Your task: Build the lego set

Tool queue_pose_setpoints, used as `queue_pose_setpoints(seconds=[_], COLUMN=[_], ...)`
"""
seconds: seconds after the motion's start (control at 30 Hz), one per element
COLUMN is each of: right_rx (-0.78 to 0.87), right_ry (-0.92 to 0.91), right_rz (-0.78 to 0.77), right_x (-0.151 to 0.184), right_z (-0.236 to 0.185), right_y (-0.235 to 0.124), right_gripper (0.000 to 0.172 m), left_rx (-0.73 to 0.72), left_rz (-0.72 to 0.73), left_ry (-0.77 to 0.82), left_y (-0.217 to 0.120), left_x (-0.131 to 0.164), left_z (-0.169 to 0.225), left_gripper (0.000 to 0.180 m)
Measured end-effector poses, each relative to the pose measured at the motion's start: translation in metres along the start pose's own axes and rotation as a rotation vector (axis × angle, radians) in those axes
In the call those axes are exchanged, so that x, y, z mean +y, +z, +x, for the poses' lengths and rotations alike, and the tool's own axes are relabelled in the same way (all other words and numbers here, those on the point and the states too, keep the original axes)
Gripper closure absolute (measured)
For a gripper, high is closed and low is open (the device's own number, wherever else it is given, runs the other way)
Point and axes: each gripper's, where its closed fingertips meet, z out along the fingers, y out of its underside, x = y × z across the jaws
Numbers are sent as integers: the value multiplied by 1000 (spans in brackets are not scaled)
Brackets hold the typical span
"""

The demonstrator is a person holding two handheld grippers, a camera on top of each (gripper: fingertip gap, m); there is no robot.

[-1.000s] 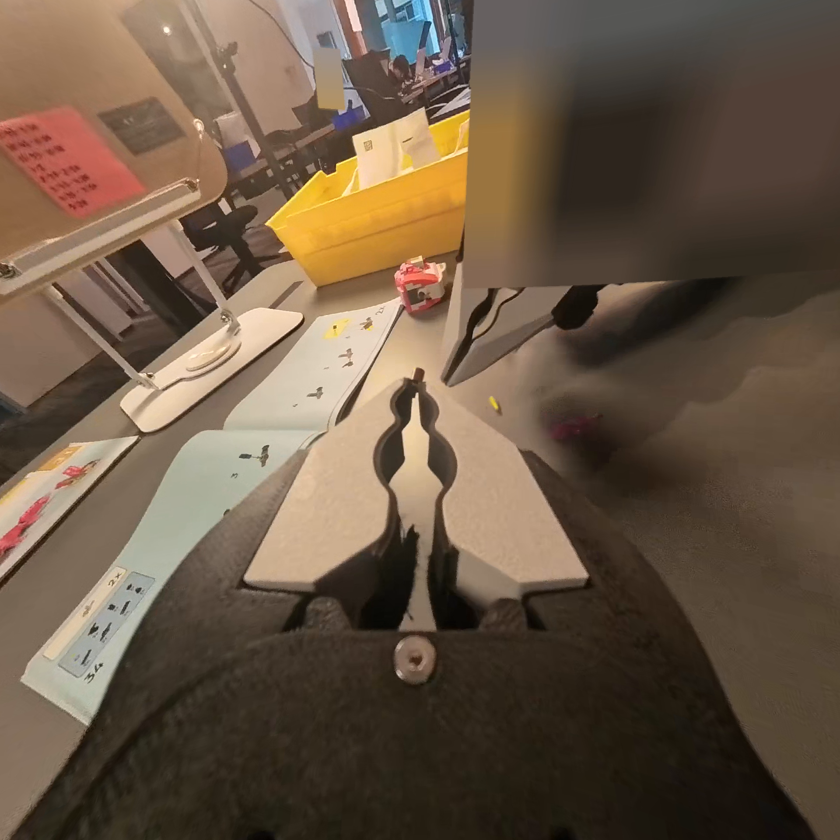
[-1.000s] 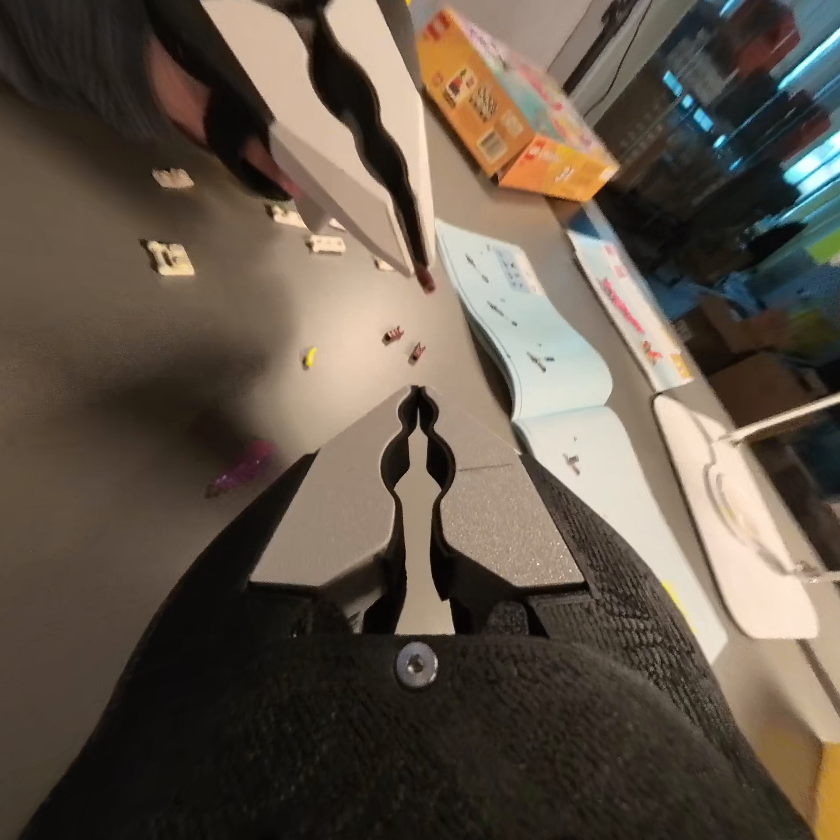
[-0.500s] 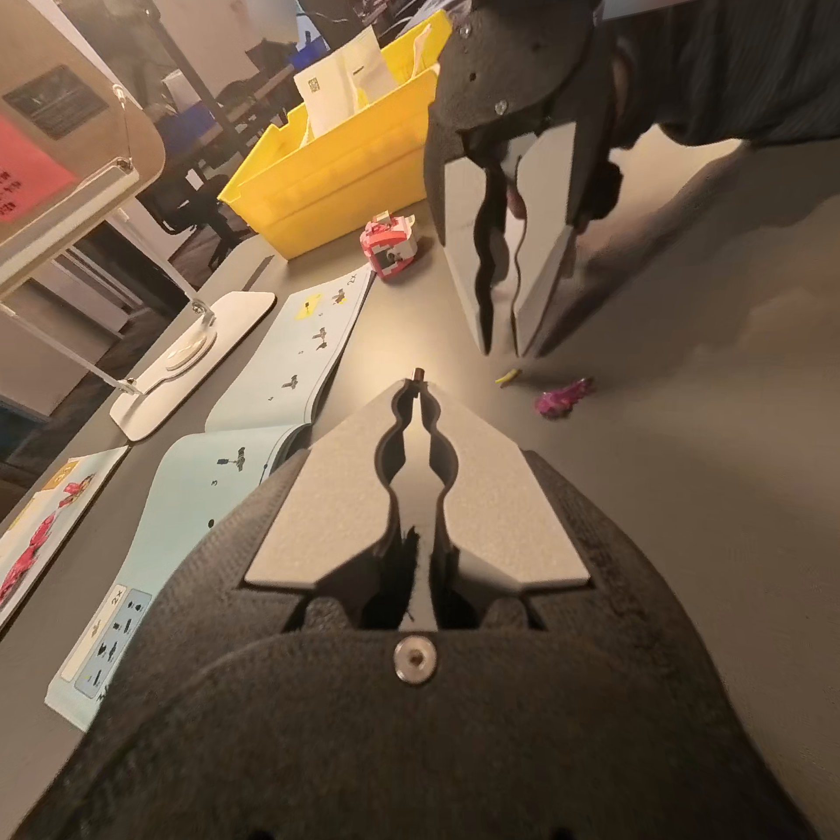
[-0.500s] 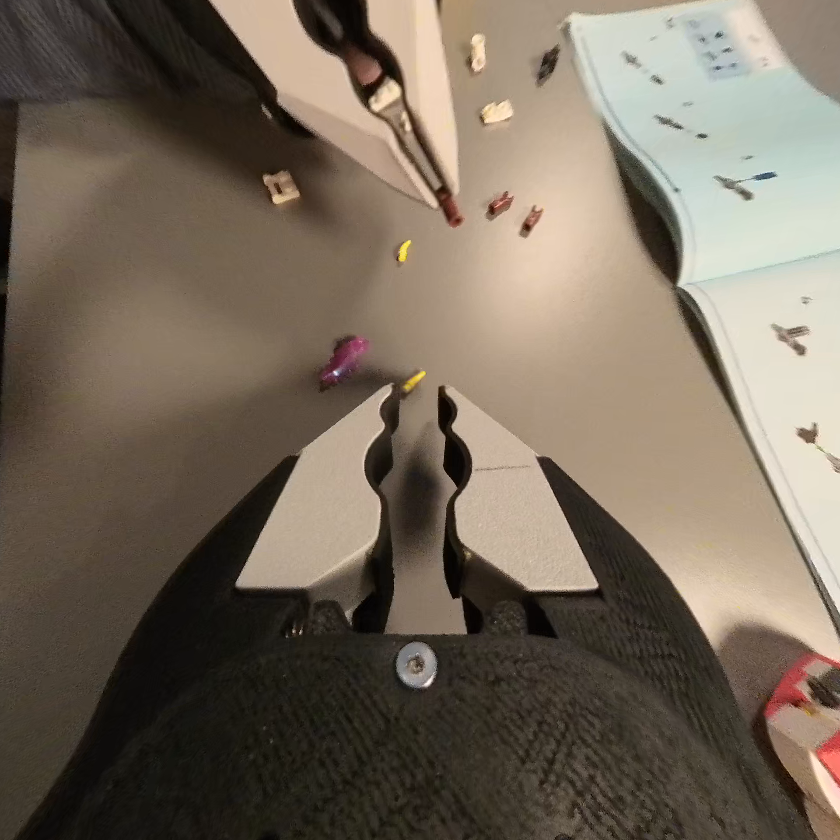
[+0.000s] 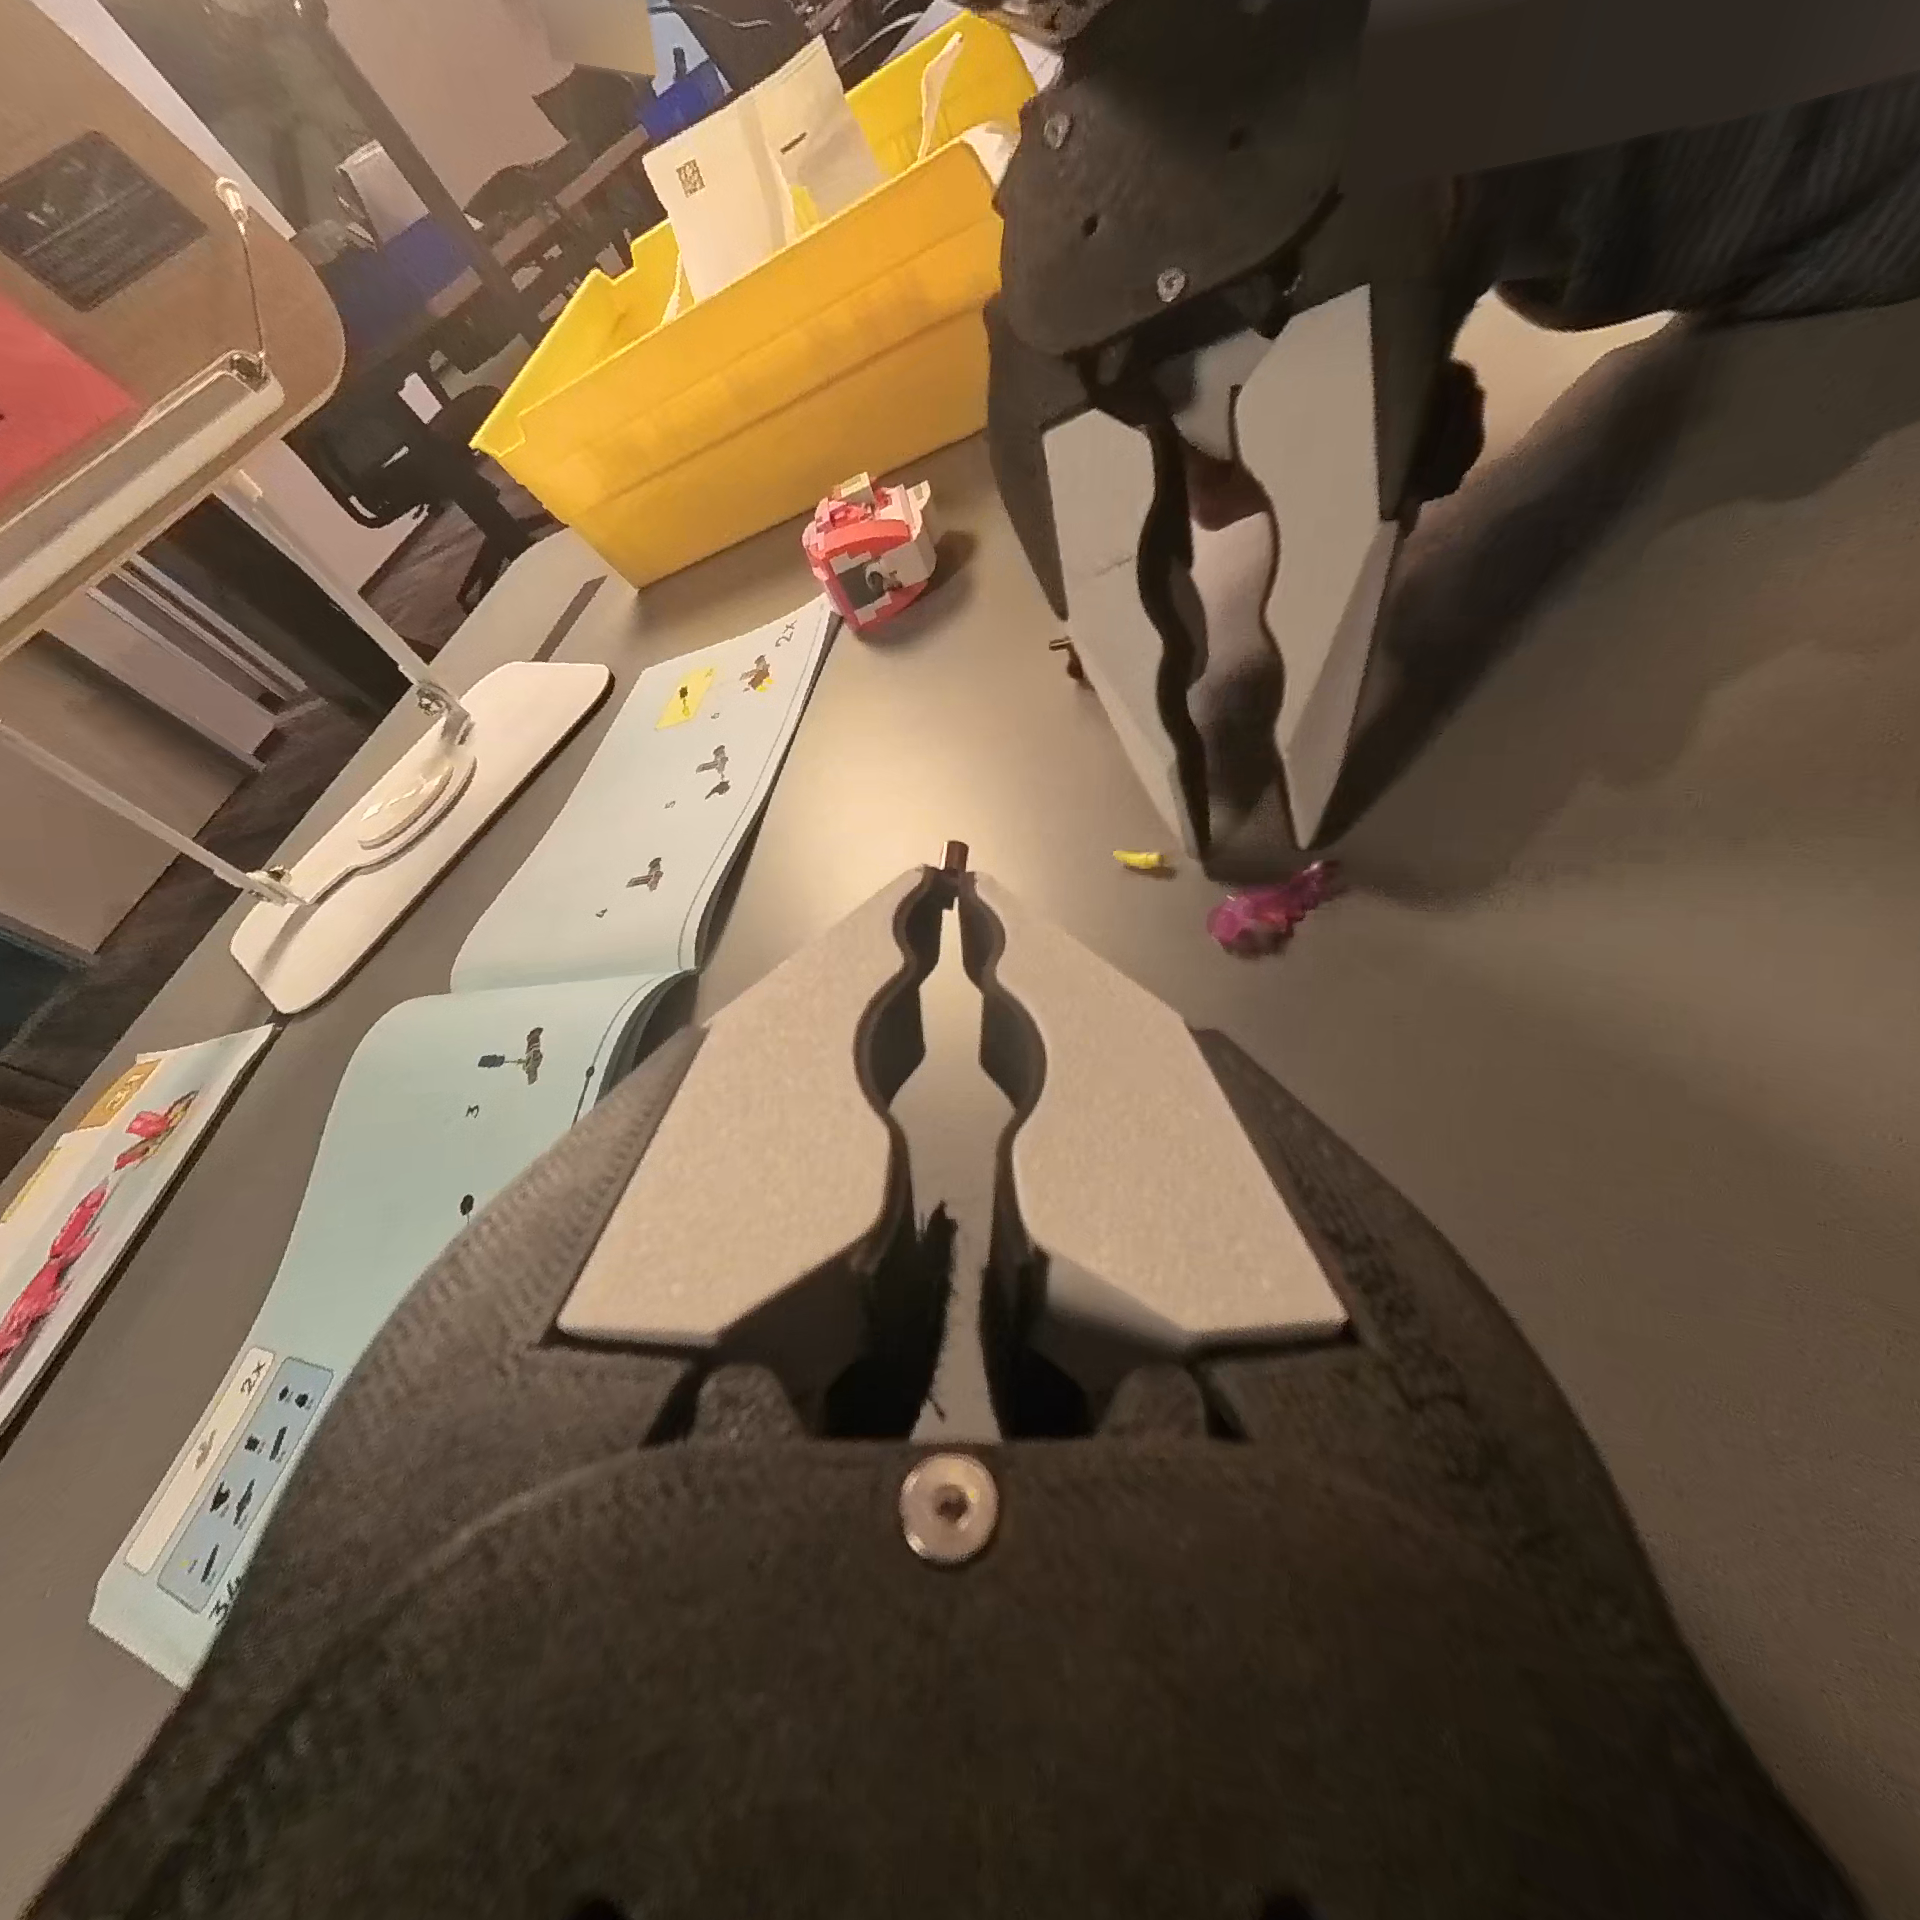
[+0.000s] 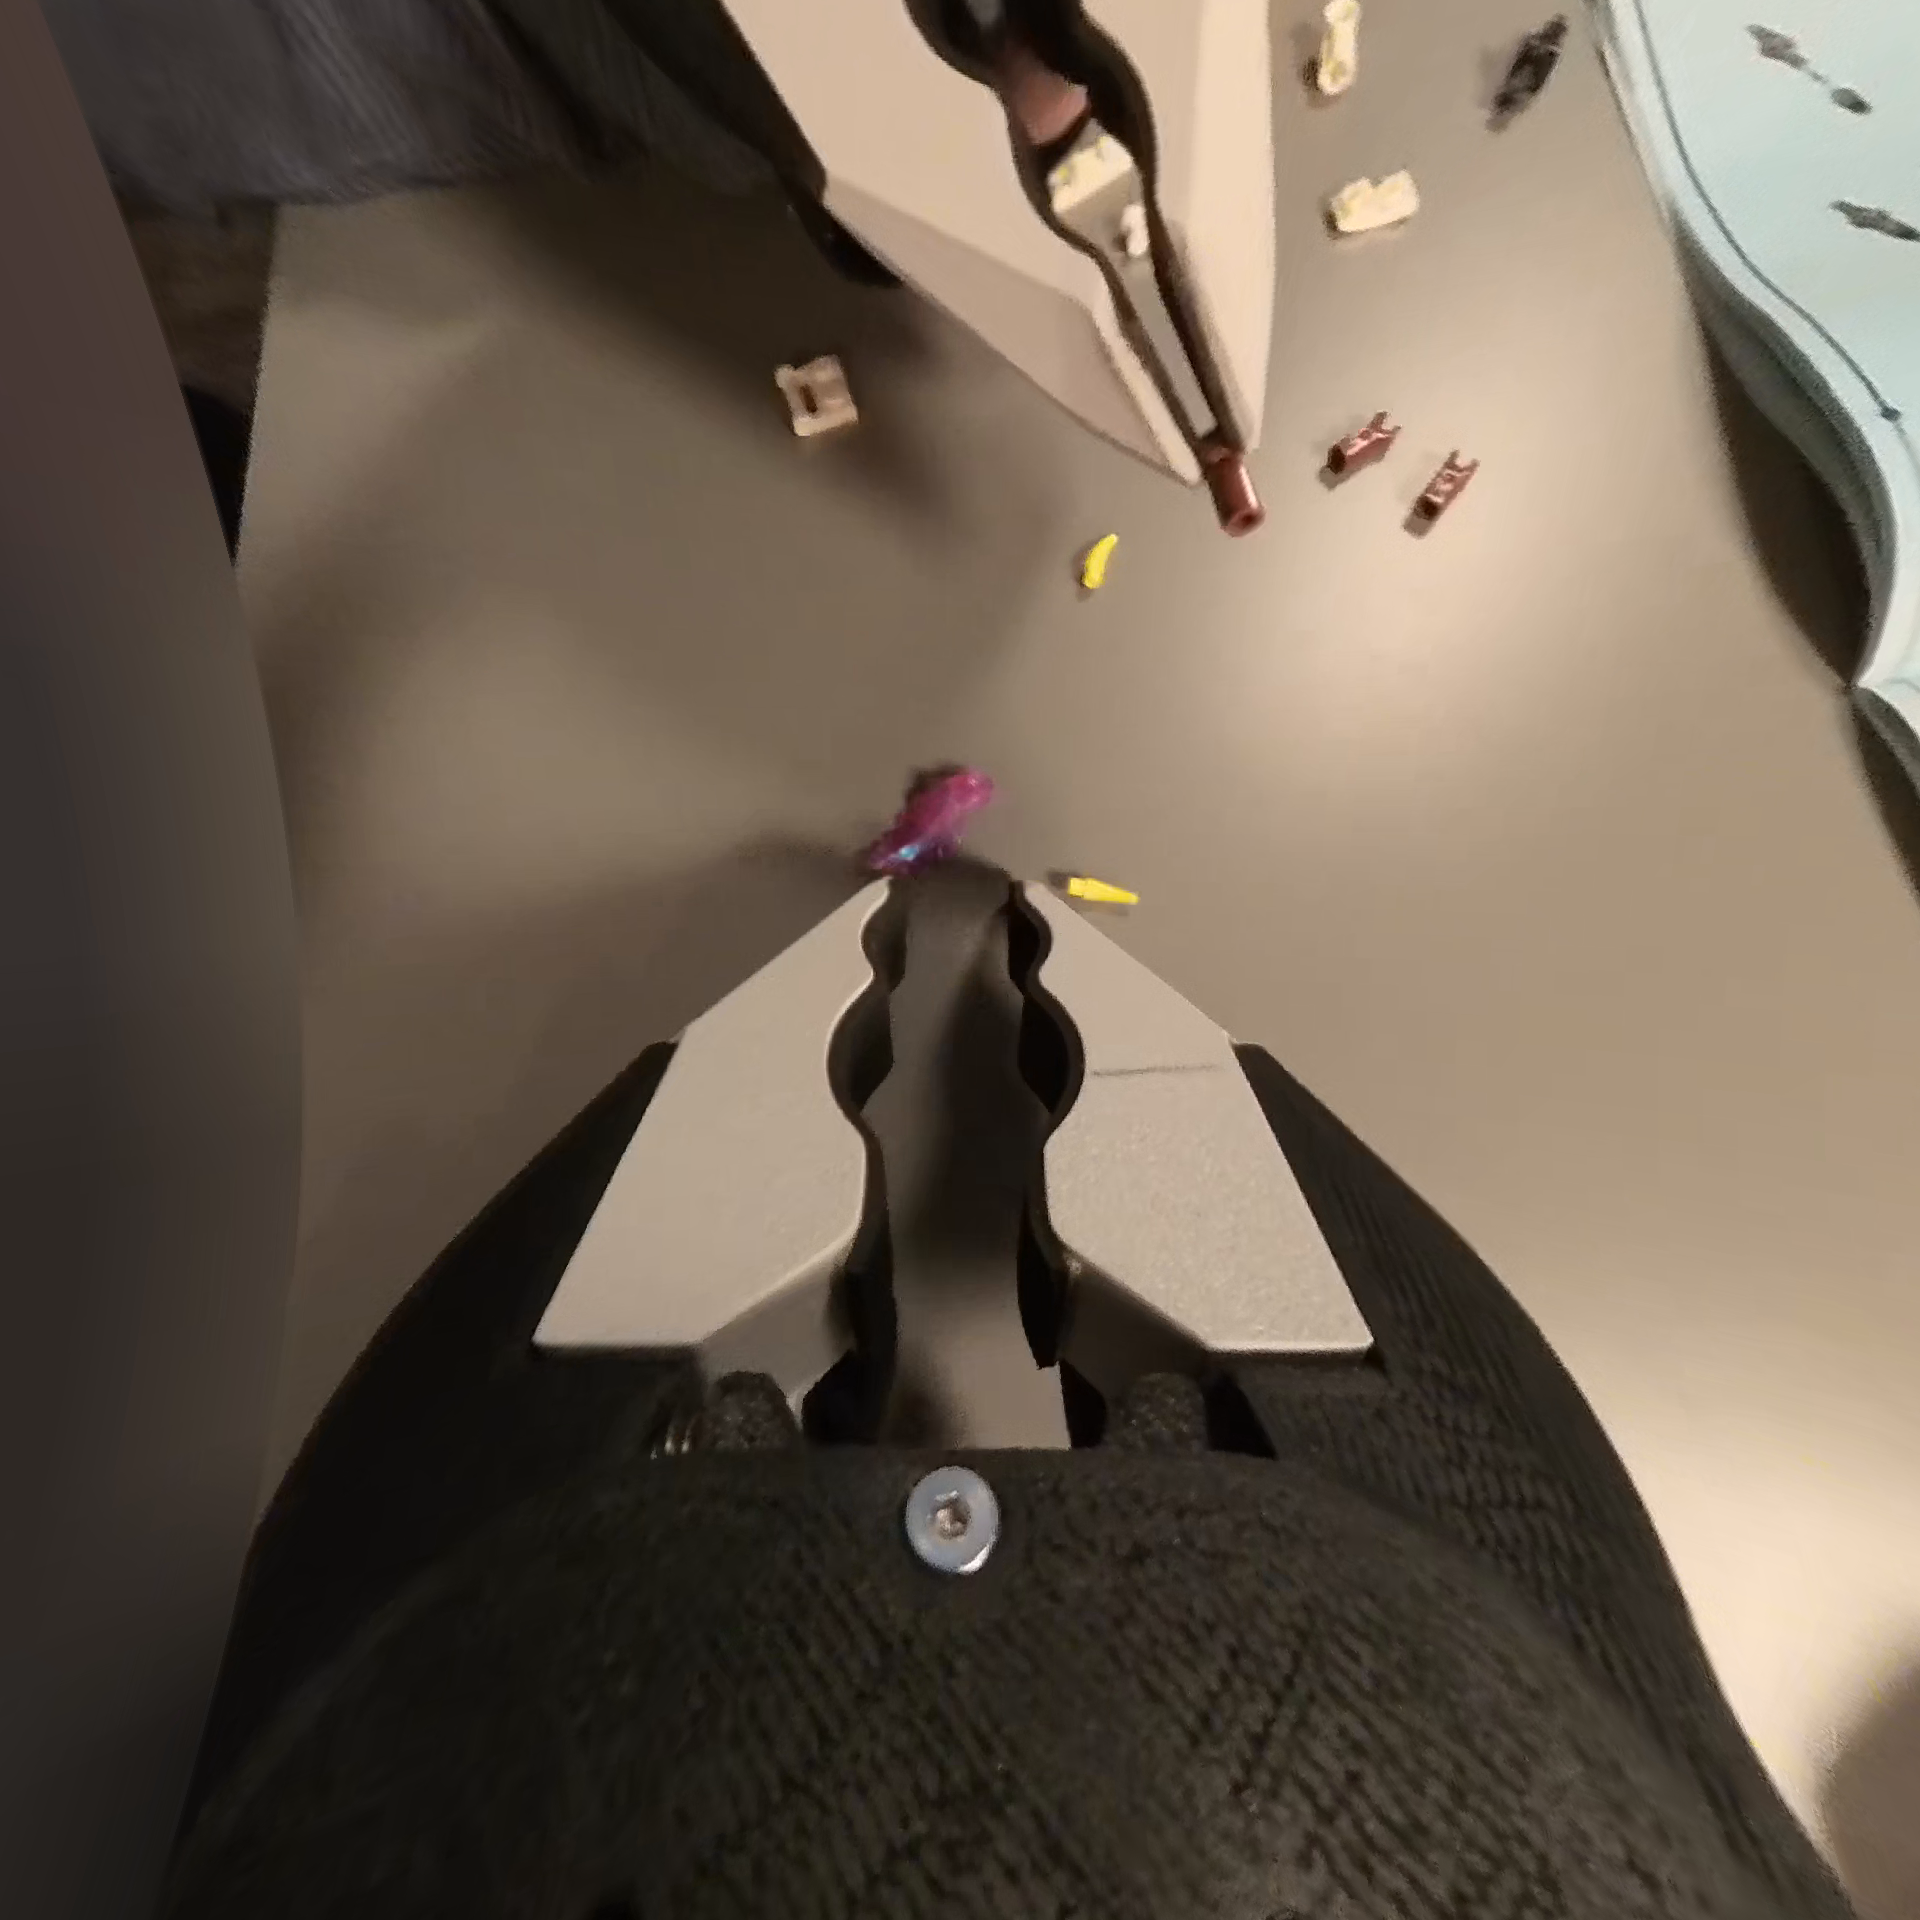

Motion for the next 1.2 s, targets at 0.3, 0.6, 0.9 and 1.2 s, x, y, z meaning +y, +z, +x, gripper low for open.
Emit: queue_pose_setpoints(seconds=[0.3,0.6,0.9,1.2], right_rx=[56,-36,-4,75], right_ry=[-79,-111,-61,-114], right_rz=[44,-30,-9,-18], right_x=[-7,3,-1,-1], right_z=[18,15,20,22], right_y=[-14,-3,0,0], right_gripper=[149,156,165,172], left_rx=[2,9,17,58], left_rz=[0,-1,-2,-8], left_ry=[-5,2,2,-18], left_y=[0,0,1,2], left_x=[0,-1,-1,0], left_z=[0,2,4,9], left_gripper=[179,178,178,179])
